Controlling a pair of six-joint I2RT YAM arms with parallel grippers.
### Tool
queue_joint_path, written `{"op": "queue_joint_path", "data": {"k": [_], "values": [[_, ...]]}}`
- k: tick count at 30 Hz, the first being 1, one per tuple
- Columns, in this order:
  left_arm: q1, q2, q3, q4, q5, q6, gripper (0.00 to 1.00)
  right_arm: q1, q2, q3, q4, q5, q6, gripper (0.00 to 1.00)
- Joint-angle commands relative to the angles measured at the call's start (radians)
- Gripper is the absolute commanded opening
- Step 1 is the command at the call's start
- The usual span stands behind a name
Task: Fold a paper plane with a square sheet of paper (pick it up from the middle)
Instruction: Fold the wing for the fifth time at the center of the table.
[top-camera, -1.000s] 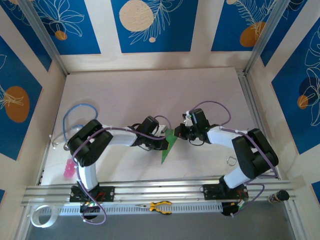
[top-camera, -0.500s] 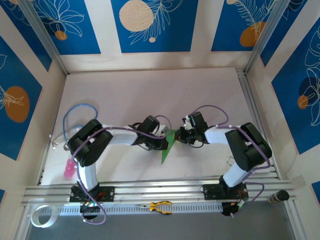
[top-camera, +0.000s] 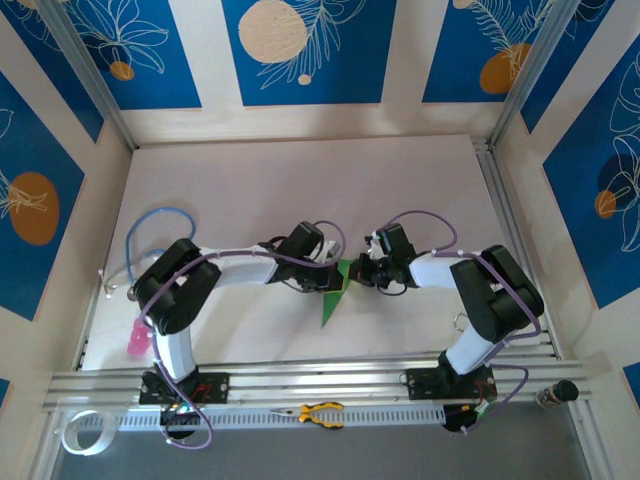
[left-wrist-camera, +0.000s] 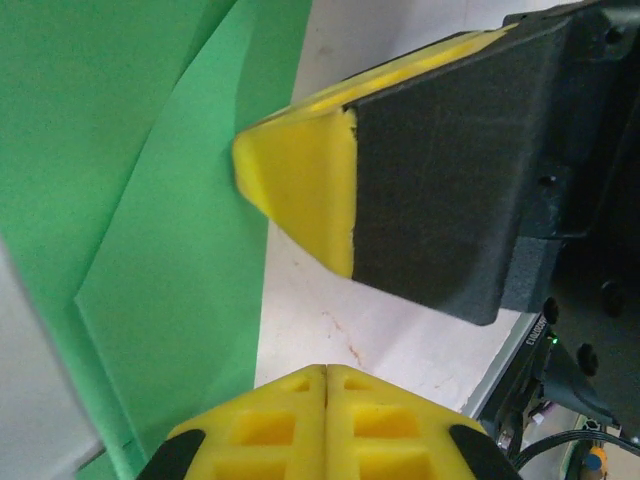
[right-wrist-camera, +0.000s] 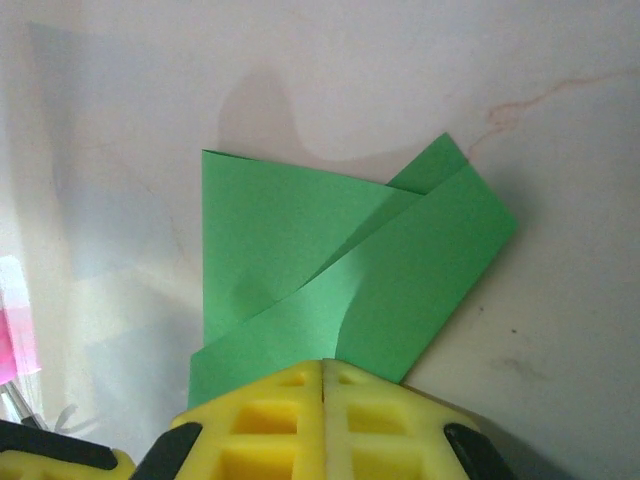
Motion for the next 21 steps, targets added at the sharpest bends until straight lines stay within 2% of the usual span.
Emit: {"op": "queue_joint_path", "data": {"k": [1, 10, 15, 21], "values": [[-0.019, 0.036, 0.030, 0.038, 0.028, -0.039, 0.02, 0.006, 0.032, -0.013, -0.048, 0.044, 0.009, 0.00], [-0.042, 0.096, 0.059, -0.019, -0.068, -0.043, 0.03, 0.007, 0.037, -0.021, -0.044, 0.045, 0.016, 0.00], [-0.059, 0.109, 0.061, -0.144, -0.119, 0.008, 0.03, 0.007, 0.044, -0.018, -0.054, 0.052, 0.010, 0.00], [-0.061, 0.062, -0.050, -0.115, -0.080, -0.011, 0.02, 0.006, 0.057, -0.014, -0.064, 0.060, 0.002, 0.00]]}}
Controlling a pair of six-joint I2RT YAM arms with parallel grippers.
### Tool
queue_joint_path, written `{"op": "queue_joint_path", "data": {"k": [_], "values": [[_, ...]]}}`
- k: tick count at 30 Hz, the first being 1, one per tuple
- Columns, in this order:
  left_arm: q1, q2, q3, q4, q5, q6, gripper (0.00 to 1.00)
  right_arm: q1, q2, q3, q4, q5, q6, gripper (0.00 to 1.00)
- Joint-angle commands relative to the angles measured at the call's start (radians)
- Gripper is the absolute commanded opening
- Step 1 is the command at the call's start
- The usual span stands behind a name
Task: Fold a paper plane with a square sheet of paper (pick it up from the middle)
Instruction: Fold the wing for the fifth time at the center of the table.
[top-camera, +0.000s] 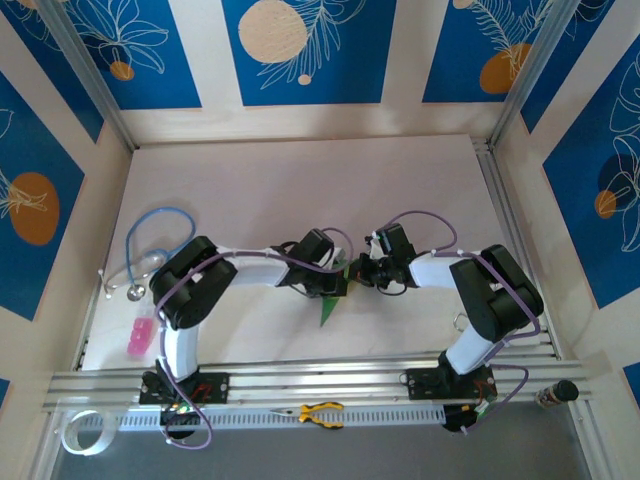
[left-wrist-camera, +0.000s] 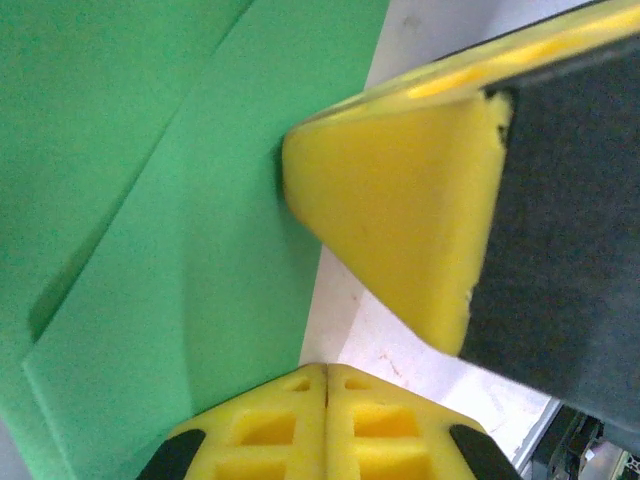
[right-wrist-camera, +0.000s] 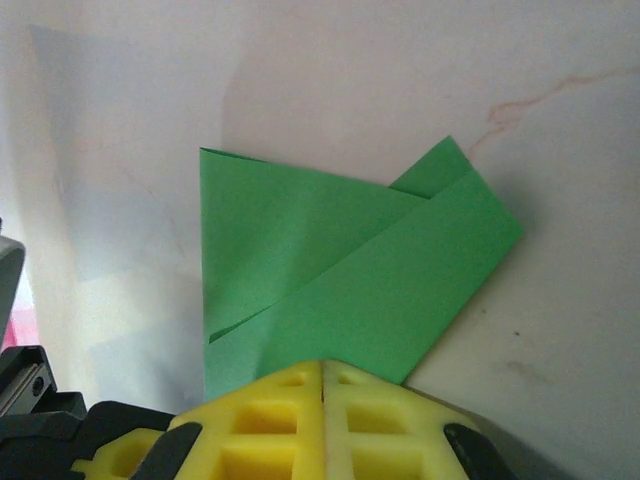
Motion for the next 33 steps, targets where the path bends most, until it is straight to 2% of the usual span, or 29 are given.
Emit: {"op": "queue_joint_path", "data": {"k": [1, 8, 21, 28, 33], "values": [[-0.016, -0.025, -0.089, -0.100, 0.009, 0.003, 0.02, 0.004, 0.051, -0.013, -0.070, 0.066, -0.008, 0.00], [-0.019, -0.084, -0.181, -0.090, 0.064, 0.006, 0.03, -0.002, 0.054, -0.012, -0.072, 0.071, -0.010, 0.00], [-0.022, -0.246, -0.316, -0.223, 0.082, 0.076, 0.04, -0.005, 0.055, 0.006, -0.091, 0.070, -0.021, 0.00], [-0.024, -0.314, -0.312, -0.258, 0.094, 0.107, 0.04, -0.004, 0.049, 0.020, -0.101, 0.061, -0.024, 0.00], [-0.009, -0.376, -0.286, -0.216, 0.047, 0.097, 0.03, 0.003, 0.026, 0.041, -0.091, 0.014, -0.042, 0.00]]}}
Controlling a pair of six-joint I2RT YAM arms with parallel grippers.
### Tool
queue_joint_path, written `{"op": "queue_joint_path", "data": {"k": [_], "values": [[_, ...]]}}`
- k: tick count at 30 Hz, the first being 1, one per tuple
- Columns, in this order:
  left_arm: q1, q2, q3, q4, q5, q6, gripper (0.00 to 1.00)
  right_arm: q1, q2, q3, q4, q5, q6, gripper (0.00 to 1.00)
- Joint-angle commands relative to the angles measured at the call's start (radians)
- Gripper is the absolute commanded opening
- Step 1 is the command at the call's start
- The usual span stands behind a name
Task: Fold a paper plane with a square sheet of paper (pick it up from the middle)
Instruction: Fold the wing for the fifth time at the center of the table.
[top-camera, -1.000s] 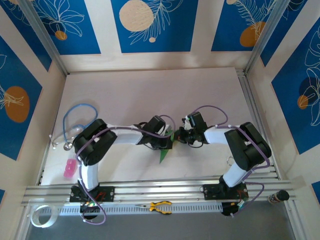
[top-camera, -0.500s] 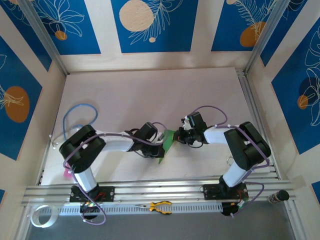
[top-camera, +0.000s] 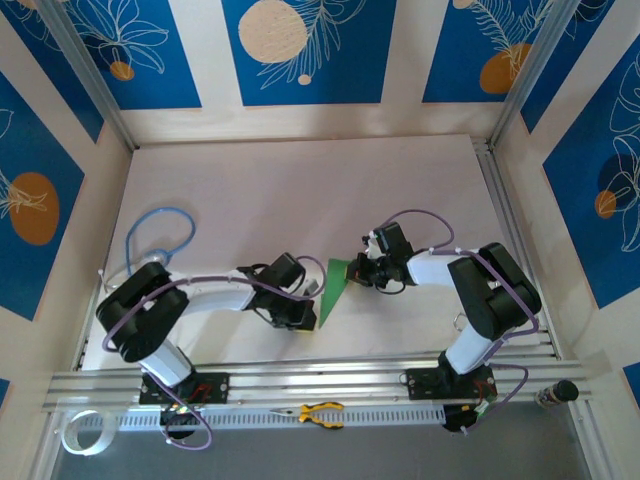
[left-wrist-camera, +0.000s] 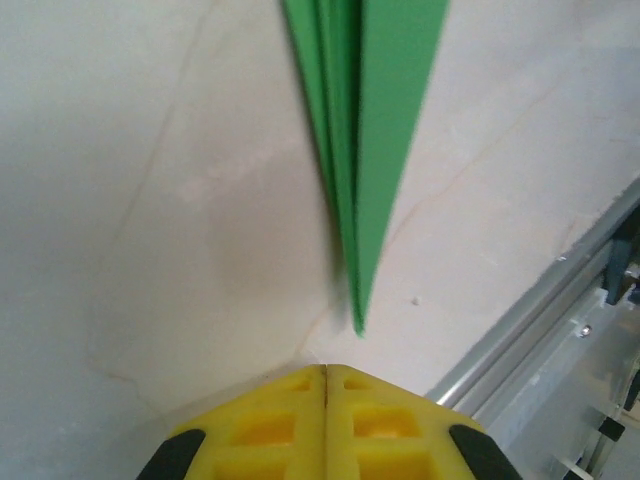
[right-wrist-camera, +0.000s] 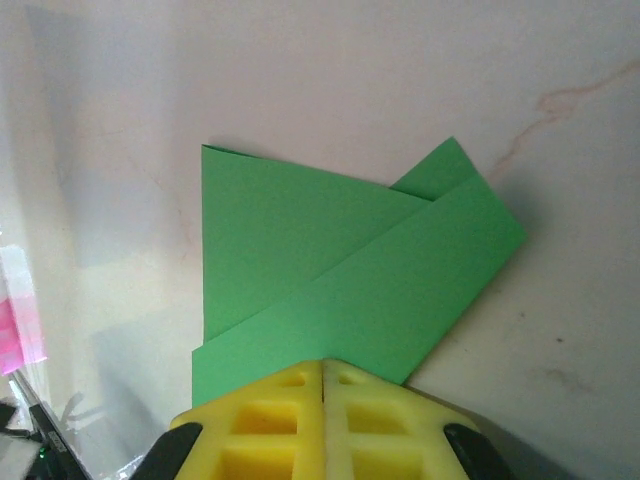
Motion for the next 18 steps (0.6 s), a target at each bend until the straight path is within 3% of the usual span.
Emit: {"op": "queue_joint_path", "data": {"k": [1, 10, 18], "values": [[0.012, -0.045, 0.025, 0.005, -0.023, 0.008, 0.03, 0.001, 0.006, 0.019, -0.055, 0.021, -0.036, 0.00], [0.125, 0.042, 0.079, 0.179, -0.075, -0.105, 0.04, 0.004, -0.069, 0.079, -0.105, -0.024, -0.068, 0.02], [0.153, 0.093, 0.092, 0.168, -0.080, -0.097, 0.12, -0.016, -0.273, -0.024, -0.187, 0.043, -0.033, 0.09]]}}
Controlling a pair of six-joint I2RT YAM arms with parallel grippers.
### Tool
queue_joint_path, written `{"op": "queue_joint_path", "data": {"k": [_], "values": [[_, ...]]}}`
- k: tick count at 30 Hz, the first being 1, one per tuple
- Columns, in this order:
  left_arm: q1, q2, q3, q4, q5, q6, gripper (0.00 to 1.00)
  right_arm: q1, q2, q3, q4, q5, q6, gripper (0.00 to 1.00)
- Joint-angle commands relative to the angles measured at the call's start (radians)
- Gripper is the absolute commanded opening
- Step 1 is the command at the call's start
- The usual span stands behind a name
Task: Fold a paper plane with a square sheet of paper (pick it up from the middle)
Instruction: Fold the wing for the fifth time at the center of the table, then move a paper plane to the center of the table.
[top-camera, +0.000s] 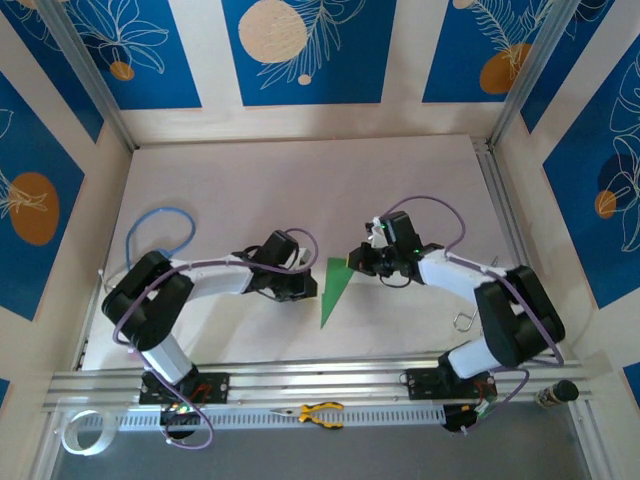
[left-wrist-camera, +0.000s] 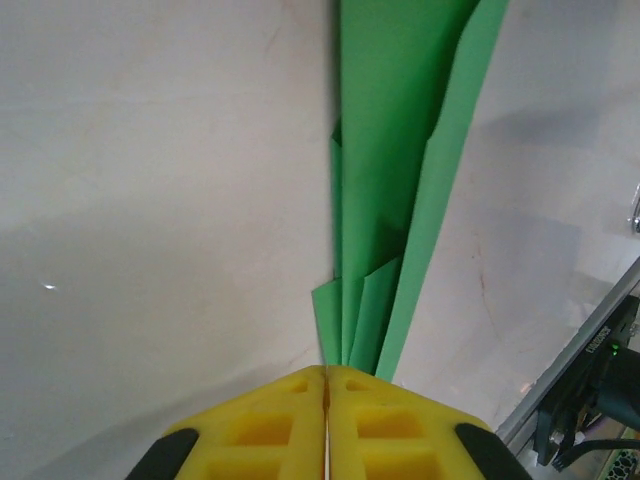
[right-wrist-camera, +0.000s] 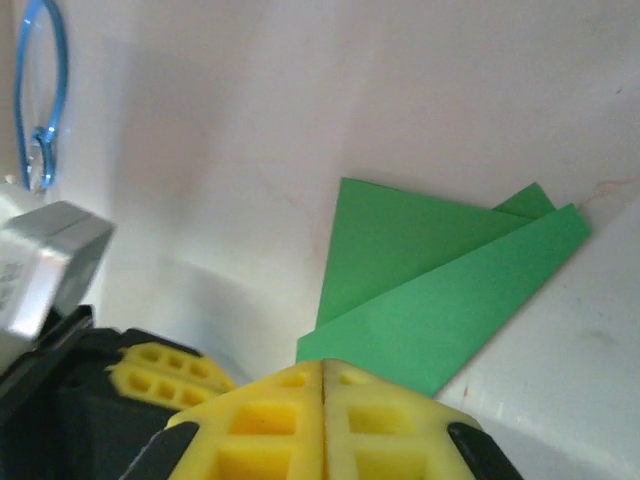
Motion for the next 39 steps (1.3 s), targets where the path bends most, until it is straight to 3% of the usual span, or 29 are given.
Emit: {"op": "queue_joint_path", "data": {"k": [1, 8, 20, 39], "values": [[0.010, 0.021, 0.020, 0.019, 0.000, -0.007, 0.13, -0.016, -0.084, -0.072, -0.062, 0.019, 0.027, 0.11], [0.011, 0.086, 0.034, 0.082, 0.104, -0.032, 0.18, -0.032, -0.161, -0.163, -0.016, -0.041, 0.113, 0.15], [0.012, 0.136, 0.071, 0.073, 0.131, -0.016, 0.19, -0.026, -0.091, -0.154, 0.034, -0.085, 0.129, 0.15], [0.009, 0.151, 0.077, 0.093, 0.139, -0.002, 0.28, 0.027, 0.065, -0.134, 0.137, -0.140, 0.155, 0.16]]}}
